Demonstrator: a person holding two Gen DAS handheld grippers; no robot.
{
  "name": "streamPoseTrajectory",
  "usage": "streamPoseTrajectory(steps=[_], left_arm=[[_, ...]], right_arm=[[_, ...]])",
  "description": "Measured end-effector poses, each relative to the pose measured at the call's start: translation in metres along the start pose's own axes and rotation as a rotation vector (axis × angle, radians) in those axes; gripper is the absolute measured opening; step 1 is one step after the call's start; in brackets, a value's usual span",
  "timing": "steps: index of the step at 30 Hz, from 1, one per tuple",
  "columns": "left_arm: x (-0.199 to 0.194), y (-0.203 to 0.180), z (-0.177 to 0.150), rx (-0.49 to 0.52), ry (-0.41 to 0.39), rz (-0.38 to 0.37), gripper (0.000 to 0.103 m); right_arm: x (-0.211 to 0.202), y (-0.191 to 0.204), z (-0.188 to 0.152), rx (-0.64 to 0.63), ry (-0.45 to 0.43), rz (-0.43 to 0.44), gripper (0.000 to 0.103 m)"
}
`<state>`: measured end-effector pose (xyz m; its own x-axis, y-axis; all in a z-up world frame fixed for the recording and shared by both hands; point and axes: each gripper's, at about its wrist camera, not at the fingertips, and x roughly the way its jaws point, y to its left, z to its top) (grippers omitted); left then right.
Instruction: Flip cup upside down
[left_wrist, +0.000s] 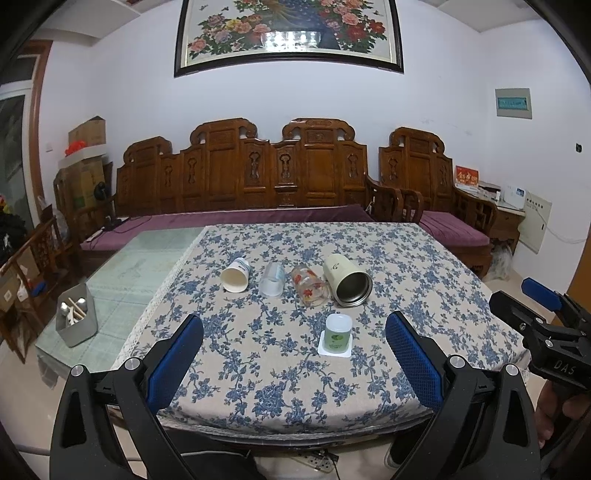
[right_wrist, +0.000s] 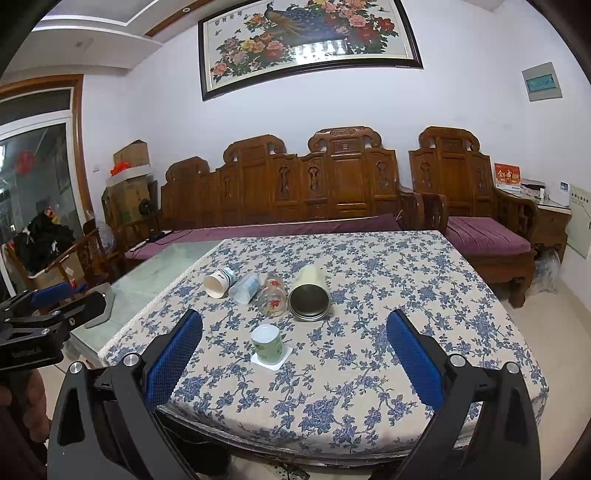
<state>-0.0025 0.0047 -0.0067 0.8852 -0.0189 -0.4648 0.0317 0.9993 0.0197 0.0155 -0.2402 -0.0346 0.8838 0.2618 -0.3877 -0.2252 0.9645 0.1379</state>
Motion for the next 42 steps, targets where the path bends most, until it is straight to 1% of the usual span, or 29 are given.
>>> streamPoseTrajectory(steps=[42], left_arm=[[-0.0029, -0.0033, 0.0027, -0.003, -0.016, -0.003, 0.095]], right_arm=[[0.0008, 0.0005, -0.0002, 0.003, -0.005, -0.006, 0.101]])
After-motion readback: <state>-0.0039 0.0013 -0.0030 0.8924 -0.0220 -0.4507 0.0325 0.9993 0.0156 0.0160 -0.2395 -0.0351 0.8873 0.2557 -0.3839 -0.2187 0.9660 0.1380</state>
